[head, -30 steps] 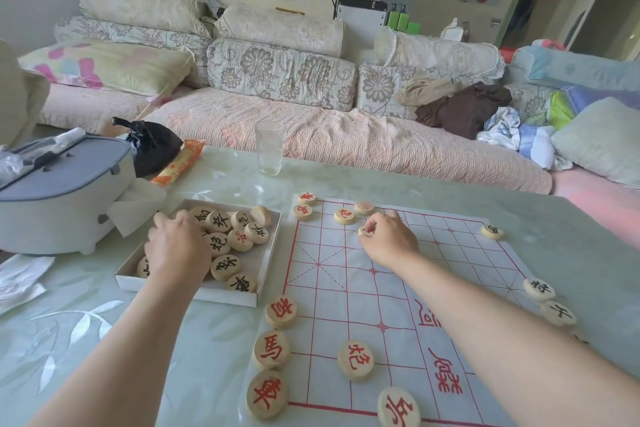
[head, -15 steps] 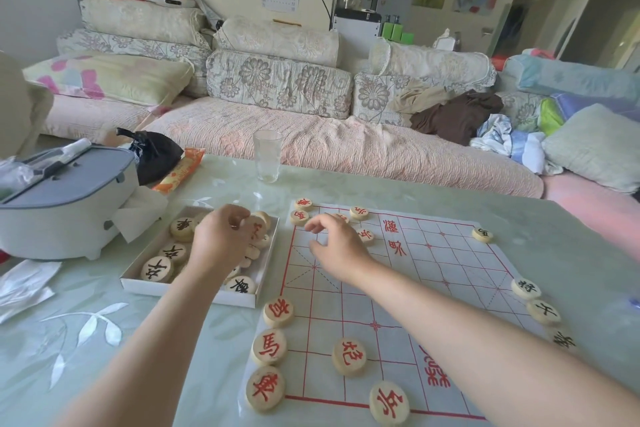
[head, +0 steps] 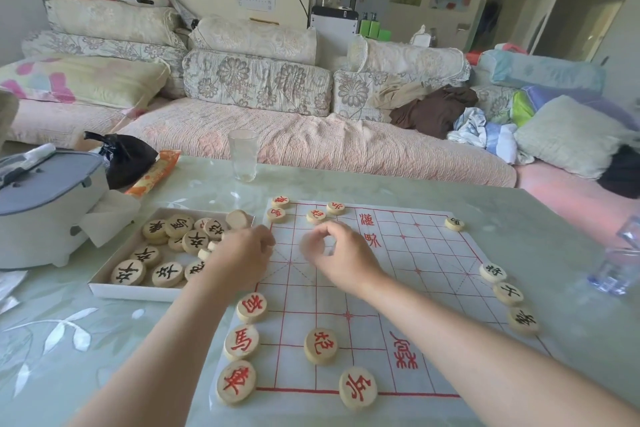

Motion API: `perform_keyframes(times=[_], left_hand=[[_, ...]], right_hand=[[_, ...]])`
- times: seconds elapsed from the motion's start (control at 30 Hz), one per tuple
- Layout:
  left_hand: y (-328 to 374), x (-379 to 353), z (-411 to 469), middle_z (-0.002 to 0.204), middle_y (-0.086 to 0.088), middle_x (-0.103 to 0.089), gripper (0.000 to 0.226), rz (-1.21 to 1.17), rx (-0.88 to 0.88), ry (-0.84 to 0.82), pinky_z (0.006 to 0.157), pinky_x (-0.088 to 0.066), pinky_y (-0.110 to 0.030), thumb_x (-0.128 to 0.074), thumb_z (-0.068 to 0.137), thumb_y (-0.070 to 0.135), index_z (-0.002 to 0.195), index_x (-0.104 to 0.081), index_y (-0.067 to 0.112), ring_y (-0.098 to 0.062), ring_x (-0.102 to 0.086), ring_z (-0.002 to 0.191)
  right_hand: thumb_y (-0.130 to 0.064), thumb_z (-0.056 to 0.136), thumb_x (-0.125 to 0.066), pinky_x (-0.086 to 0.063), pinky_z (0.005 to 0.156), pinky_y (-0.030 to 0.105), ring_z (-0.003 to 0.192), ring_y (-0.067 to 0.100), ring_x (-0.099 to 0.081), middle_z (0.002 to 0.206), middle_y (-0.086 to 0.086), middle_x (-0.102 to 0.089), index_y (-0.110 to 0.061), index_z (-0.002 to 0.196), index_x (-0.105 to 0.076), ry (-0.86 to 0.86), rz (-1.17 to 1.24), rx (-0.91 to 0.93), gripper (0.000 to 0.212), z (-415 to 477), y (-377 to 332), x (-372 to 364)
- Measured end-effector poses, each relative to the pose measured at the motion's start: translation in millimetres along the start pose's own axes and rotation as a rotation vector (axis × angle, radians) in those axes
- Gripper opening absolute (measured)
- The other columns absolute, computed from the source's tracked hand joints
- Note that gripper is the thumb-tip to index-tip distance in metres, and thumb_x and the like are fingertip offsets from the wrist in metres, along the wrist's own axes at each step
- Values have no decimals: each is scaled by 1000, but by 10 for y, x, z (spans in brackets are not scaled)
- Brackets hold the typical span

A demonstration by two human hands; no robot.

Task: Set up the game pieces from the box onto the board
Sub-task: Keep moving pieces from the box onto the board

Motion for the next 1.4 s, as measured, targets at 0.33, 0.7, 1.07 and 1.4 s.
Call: perform_keyframes(times=[0.33, 0.7, 1.07, 1.4], left_hand=[[-337, -145, 80, 144, -10, -32, 44, 380, 143, -69, 112, -26, -48, -41, 94, 22, 138, -35, 20, -32, -21, 140], [-343, 39, 42, 124, -3, -47, 34, 268, 95, -73, 101, -33, -42, -37, 95, 17, 118, -59, 27, -25, -28, 131], [-732, 281, 52, 131, 0, -48, 36, 188, 57, 0, 102, -33, -40, -55, 90, 37, 125, -54, 33, -25, -33, 126], [-1265, 433, 3, 120, 1, -57, 33, 48, 126, -2, 97, -43, -40, -58, 86, 34, 118, -60, 27, -26, -46, 118]], right_hand=[[-53, 83, -66, -48, 75, 28, 95, 9, -59, 104, -18, -61, -36, 100, -59, -59, -294, -189, 26, -89, 591, 337], [-43, 87, -56, -44, 72, 31, 92, 18, -59, 117, -6, -45, -27, 104, -55, -116, -487, -60, 23, -93, 334, 112], [-27, 96, -51, -48, 87, 36, 113, 19, -56, 131, -4, -51, -27, 125, -56, -194, -368, 128, 29, 549, -559, -643], [-23, 97, -53, -43, 72, 37, 107, 33, -59, 123, 9, -46, -15, 124, -51, -263, -716, 135, 28, 1092, -846, -1342]])
Point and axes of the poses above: each hand's wrist, its own z-axis towards the middle knuckle, its own x-axis out of the back of the hand, y = z × x, the point moved 6 cm from there along z, towards the middle knuckle
